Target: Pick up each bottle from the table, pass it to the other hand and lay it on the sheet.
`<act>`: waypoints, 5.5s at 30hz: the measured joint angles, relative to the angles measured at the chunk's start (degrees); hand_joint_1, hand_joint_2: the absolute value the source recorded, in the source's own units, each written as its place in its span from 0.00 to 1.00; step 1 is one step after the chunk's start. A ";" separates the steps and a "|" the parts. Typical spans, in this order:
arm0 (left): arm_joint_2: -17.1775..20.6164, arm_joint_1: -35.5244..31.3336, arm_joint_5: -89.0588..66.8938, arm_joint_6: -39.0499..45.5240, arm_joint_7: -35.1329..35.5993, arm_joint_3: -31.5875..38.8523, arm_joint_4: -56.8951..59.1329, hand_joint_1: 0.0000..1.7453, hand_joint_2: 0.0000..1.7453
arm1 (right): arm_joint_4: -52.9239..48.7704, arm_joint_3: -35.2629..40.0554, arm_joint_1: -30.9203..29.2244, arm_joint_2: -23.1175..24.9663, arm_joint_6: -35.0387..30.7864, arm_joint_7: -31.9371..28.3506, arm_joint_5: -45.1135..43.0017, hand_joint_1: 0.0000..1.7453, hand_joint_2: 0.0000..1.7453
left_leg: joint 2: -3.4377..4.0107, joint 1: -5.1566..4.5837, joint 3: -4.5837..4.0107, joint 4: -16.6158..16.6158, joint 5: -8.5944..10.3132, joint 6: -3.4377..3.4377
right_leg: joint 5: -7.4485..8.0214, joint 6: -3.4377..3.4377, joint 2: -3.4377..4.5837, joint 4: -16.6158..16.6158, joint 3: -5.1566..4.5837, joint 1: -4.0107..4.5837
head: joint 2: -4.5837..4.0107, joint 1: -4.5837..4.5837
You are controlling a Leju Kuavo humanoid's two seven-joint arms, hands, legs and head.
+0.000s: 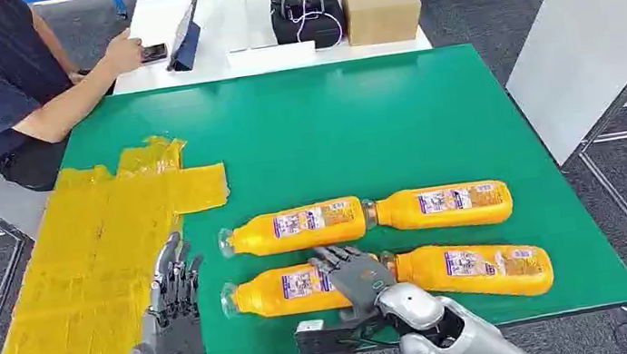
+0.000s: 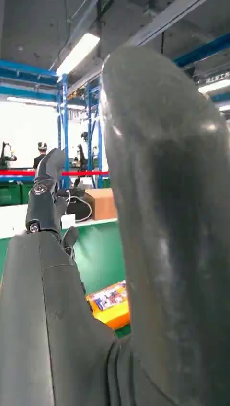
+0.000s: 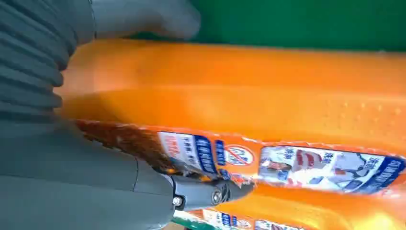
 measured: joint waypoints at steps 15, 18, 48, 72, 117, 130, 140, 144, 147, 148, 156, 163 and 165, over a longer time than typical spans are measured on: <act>-0.24 0.44 2.67 5.40 0.41 0.26 -0.18 0.00 0.00 | 7.16 -1.40 1.40 4.89 -12.14 -0.48 -2.78 1.00 1.00 | 0.60 0.18 2.04 0.00 -0.97 -0.14 | -0.68 -0.25 0.60 -0.01 1.90 0.22 | 0.00 0.02; -1.38 2.83 4.55 9.03 -0.55 2.50 -1.86 0.00 0.00 | 2.06 -5.95 7.23 5.20 -17.10 -1.07 -3.65 1.00 1.00 | 0.53 0.18 1.88 0.01 -0.98 -0.14 | -0.79 -0.15 0.55 0.00 1.87 0.21 | 0.00 0.00; -4.90 10.36 25.25 -14.41 12.61 10.38 -1.11 0.00 1.00 | -32.35 -13.90 27.28 2.34 -25.40 -9.29 -14.12 1.00 1.00 | 0.28 0.11 0.43 0.02 -0.93 -0.09 | -0.80 -0.10 0.31 0.03 1.09 0.06 | 0.00 0.00; 1.64 6.81 24.92 -14.86 9.75 2.43 2.19 0.00 1.00 | -27.07 -9.21 23.27 4.59 -12.53 -14.68 -11.63 1.00 1.00 | 0.25 0.12 0.33 0.02 -0.91 -0.10 | -0.81 -0.10 0.27 0.05 1.02 0.08 | 0.00 0.00; 2.76 8.95 17.96 -9.35 7.45 3.02 0.57 1.00 1.00 | -24.13 -2.89 19.97 1.39 -12.46 -17.51 -9.31 0.00 0.00 | 0.25 0.08 0.21 0.02 -0.90 -0.08 | -0.80 -0.09 0.27 0.05 0.90 0.05 | 0.00 0.00; -0.19 8.71 -19.10 10.54 6.21 13.04 -8.04 1.00 1.00 | -35.30 -12.37 25.01 -0.44 -17.92 -8.02 -7.72 0.00 0.00 | 0.24 0.05 0.23 0.03 -0.87 -0.04 | -0.79 -0.08 0.23 0.05 0.91 0.04 | 0.00 0.02; -1.16 7.31 -48.02 23.58 9.11 18.82 -9.18 1.00 1.00 | -38.67 -16.13 25.90 -1.88 -17.68 -6.60 -6.54 0.00 1.00 | 0.23 0.05 0.23 0.03 -0.87 -0.04 | -0.79 -0.08 0.23 0.05 0.91 0.04 | 0.00 0.02; 0.56 5.10 -63.22 25.40 16.45 18.43 -4.97 1.00 1.00 | -38.11 -17.48 24.03 -2.52 -14.12 -5.53 -8.06 0.00 1.00 | 0.24 0.05 0.24 0.03 -0.84 -0.01 | -0.77 -0.06 0.23 0.05 0.93 0.04 | 0.00 0.00; 1.88 3.89 -65.81 26.47 18.34 17.77 -1.60 1.00 1.00 | -37.25 -18.95 22.34 -3.00 -12.92 -5.55 -9.18 0.00 1.00 | 0.26 0.05 0.26 0.03 -0.81 0.02 | -0.76 -0.06 0.24 0.05 0.93 0.04 | 0.00 0.02; 2.19 3.51 -65.83 26.58 18.51 17.62 -0.78 1.00 1.00 | -37.03 -19.28 21.97 -3.11 -12.74 -5.55 -9.29 0.00 1.00 | 0.24 0.03 0.24 0.03 -0.78 0.07 | -0.75 -0.05 0.23 0.05 0.94 0.03 | 0.00 0.00; 5.46 1.22 -69.16 26.03 22.25 15.28 4.45 1.00 1.00 | -34.56 -20.15 18.55 -3.98 -11.06 -4.90 -11.10 0.00 1.00 | 0.24 0.02 0.20 0.03 -0.78 0.07 | -0.75 -0.05 0.23 0.05 0.91 0.03 | 0.00 0.00; 6.67 0.41 -69.48 26.08 22.43 14.30 6.40 1.00 1.00 | -33.23 -20.18 17.57 -4.26 -10.75 -4.90 -11.17 0.00 1.00 | 0.23 0.02 0.20 0.03 -0.78 0.07 | -0.75 -0.05 0.23 0.05 0.92 0.03 | 0.00 0.00; 6.84 0.24 -69.50 26.16 22.47 14.21 6.73 1.00 1.00 | -32.94 -20.17 17.42 -4.33 -10.73 -4.90 -11.17 0.00 1.00 | 0.23 0.02 0.20 0.03 -0.78 0.07 | -0.75 -0.05 0.23 0.05 0.92 0.03 | 0.00 0.00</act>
